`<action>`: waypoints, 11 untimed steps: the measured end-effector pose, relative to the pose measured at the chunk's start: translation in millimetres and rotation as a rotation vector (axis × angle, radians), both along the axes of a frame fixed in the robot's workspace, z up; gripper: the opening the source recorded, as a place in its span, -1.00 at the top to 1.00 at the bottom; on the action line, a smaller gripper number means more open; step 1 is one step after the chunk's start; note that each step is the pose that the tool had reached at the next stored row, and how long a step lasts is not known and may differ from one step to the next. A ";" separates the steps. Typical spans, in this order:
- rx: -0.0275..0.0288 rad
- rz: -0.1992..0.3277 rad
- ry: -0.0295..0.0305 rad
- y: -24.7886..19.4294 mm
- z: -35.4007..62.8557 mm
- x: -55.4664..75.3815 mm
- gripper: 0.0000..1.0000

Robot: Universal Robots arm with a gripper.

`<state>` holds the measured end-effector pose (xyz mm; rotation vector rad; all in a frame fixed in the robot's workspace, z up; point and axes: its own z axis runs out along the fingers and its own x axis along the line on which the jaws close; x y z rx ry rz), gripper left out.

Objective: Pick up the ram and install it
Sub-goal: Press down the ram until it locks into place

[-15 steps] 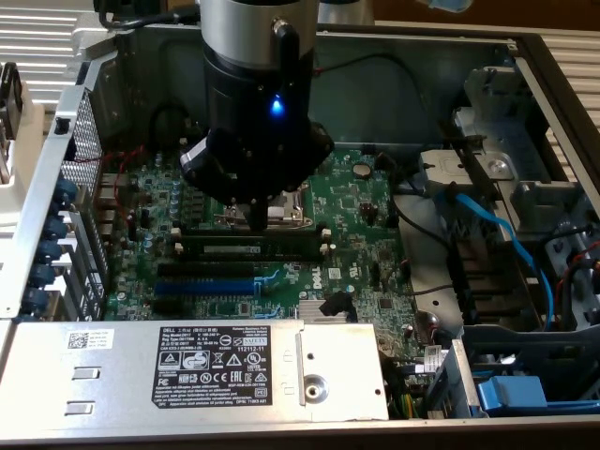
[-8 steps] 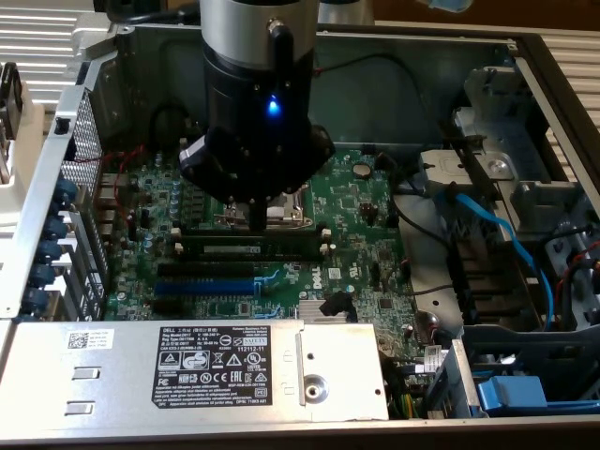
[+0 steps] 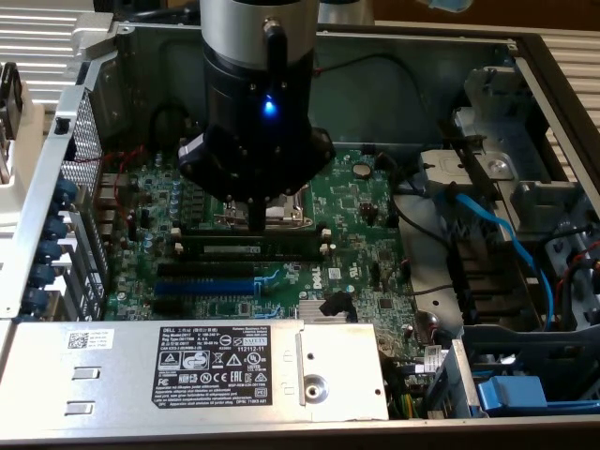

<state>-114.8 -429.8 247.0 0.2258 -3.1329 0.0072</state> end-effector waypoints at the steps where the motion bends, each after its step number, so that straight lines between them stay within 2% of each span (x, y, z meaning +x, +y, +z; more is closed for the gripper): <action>1: 0.0000 -0.008 0.0002 0.0 0.0 0.0 0.80; 11: 0.0029 -0.069 0.0008 0.0 0.0 0.0 0.80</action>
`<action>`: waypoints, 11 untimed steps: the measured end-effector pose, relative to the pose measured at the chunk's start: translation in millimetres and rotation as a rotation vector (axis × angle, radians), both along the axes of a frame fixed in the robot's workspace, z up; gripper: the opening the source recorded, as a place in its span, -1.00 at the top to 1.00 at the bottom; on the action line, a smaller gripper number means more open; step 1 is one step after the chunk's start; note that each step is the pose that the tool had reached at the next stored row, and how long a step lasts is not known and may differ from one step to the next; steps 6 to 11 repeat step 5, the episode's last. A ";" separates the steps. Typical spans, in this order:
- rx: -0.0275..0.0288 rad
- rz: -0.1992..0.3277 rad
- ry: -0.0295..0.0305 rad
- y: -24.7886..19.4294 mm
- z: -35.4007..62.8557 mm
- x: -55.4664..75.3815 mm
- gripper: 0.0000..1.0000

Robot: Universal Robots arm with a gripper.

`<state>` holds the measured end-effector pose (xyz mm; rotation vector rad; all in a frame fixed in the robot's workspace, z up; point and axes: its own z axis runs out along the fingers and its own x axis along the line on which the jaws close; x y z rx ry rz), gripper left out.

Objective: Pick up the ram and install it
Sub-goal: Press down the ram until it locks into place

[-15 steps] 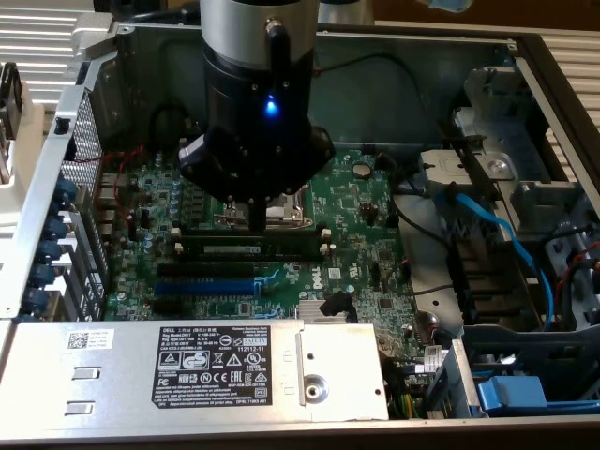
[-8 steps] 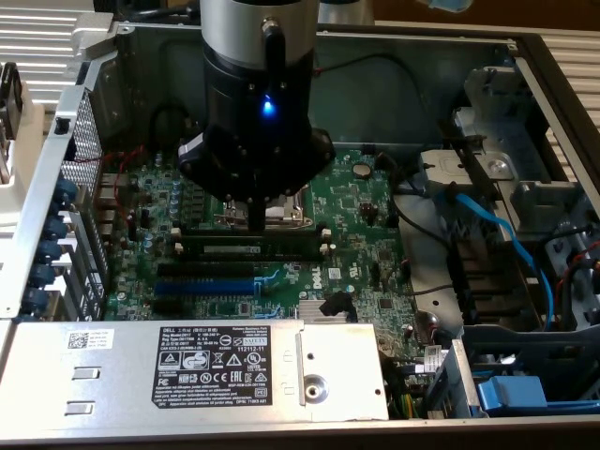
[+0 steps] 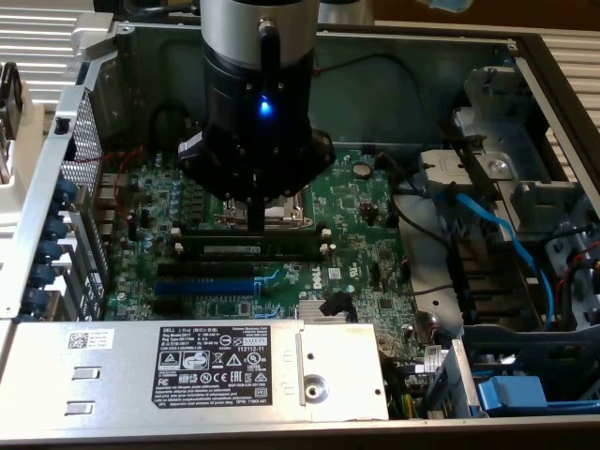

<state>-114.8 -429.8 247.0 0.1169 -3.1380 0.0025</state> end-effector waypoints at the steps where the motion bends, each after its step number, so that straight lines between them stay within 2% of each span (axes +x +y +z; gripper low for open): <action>1: 0.0001 0.000 -0.0001 0.0 0.0 0.0 0.80; 11: 0.0000 0.000 0.0000 0.0 0.0 0.0 0.80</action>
